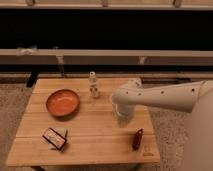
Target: Place the pepper in the ceramic cup
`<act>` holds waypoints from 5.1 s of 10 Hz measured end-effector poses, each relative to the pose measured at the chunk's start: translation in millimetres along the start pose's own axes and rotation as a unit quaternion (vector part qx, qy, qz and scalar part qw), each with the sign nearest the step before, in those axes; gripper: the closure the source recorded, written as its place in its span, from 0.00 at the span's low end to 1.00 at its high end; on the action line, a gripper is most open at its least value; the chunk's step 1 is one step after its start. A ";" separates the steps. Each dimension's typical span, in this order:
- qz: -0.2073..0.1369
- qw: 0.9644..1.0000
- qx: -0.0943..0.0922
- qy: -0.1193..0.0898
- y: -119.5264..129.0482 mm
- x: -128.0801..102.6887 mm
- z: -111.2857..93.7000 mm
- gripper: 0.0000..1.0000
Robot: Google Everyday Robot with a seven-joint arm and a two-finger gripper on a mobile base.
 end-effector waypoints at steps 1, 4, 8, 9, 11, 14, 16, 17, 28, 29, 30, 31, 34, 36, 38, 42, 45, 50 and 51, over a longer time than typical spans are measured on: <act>0.002 1.000 0.003 0.013 3.1 -2.2 -11.9 1.00; 0.001 1.000 -0.004 0.026 2.5 -3.7 -15.2 0.79; 0.053 0.998 -0.031 0.020 27.7 -7.7 0.7 0.41; 0.070 0.997 -0.034 0.016 36.3 -11.7 4.0 0.38; 0.111 0.993 -0.039 0.003 62.4 -26.8 11.1 0.38; 0.153 0.987 -0.038 -0.011 88.0 -44.0 21.2 0.38; 0.171 0.985 -0.032 -0.013 98.2 -51.3 28.9 0.38; 0.184 0.982 -0.030 -0.016 106.6 -56.4 35.1 0.38; 0.190 0.980 -0.027 -0.054 104.5 -52.0 67.6 0.38; 0.188 0.980 -0.028 -0.056 103.8 -51.7 69.1 0.38; 0.186 0.980 -0.026 -0.058 102.3 -51.0 70.4 0.38; 0.186 0.980 -0.024 -0.060 102.1 -50.8 71.6 0.38; 0.185 0.980 -0.018 -0.065 101.4 -50.5 73.7 0.41; 0.184 0.981 -0.015 -0.066 101.2 -50.7 74.3 0.55; 0.182 0.981 -0.014 -0.068 100.9 -50.8 74.6 0.79; 0.177 0.982 -0.015 -0.067 99.4 -50.9 74.5 1.00; 0.159 0.986 -0.017 -0.042 89.9 -45.4 59.6 1.00; 0.092 0.993 -0.031 0.064 62.5 -27.9 -27.8 1.00; 0.070 0.992 -0.037 0.095 57.7 -18.2 -53.5 1.00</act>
